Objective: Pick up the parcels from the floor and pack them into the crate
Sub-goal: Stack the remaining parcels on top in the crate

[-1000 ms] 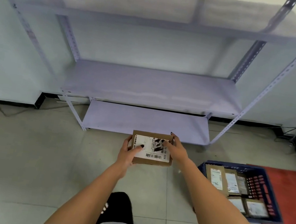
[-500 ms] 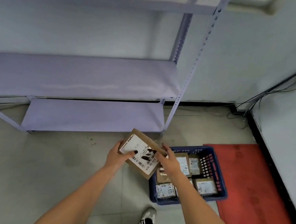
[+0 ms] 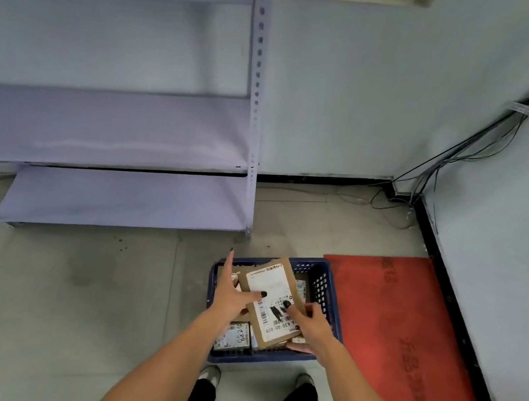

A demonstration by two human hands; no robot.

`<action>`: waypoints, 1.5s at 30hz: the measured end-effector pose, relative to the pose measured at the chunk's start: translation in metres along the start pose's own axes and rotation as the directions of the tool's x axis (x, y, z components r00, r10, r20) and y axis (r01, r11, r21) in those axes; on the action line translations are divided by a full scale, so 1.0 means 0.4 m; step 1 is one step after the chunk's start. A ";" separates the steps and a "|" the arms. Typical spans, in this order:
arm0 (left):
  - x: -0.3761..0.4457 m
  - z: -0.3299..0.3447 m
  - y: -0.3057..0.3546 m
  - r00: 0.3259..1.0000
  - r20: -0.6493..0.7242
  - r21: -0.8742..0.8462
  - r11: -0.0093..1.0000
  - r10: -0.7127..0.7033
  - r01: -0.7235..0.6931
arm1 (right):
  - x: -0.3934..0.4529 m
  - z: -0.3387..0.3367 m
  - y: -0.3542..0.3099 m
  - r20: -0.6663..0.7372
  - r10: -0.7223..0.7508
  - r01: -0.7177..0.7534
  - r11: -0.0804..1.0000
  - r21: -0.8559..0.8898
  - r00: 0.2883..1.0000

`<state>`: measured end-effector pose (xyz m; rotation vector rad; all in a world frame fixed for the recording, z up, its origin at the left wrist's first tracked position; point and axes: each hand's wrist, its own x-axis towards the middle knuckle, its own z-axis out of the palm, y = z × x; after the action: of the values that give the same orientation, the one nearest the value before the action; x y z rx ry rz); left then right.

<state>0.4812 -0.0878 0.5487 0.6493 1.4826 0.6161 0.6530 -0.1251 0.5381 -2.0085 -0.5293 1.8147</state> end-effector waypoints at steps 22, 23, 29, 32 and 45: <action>0.192 0.476 -0.176 0.982 -0.158 0.255 0.956 -0.108 0.146 | 0.306 -0.352 0.093 -0.092 -0.023 0.008 0.988 -0.156 0.996; 0.210 0.476 -0.189 0.979 -0.167 0.253 0.954 -0.120 0.160 | 0.323 -0.351 0.095 -0.096 -0.028 0.012 0.986 -0.164 0.995; 0.323 0.465 -0.263 0.967 -0.175 0.244 0.943 -0.186 0.226 | 0.497 -0.340 0.158 -0.079 -0.002 -0.024 0.944 -0.328 0.997; 0.393 0.459 -0.308 0.960 -0.176 0.228 0.940 -0.219 0.256 | 0.578 -0.320 0.182 -0.070 0.028 -0.053 0.923 -0.380 0.997; 0.898 0.466 -0.650 0.971 -0.116 0.273 0.933 -0.211 0.235 | 1.136 -0.263 0.354 -0.123 0.008 -0.059 0.906 -0.419 0.992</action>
<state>0.6629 -0.0105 0.1102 0.6685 1.7148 0.2578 0.8040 -0.0150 0.0879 -2.4003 -0.9221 1.6931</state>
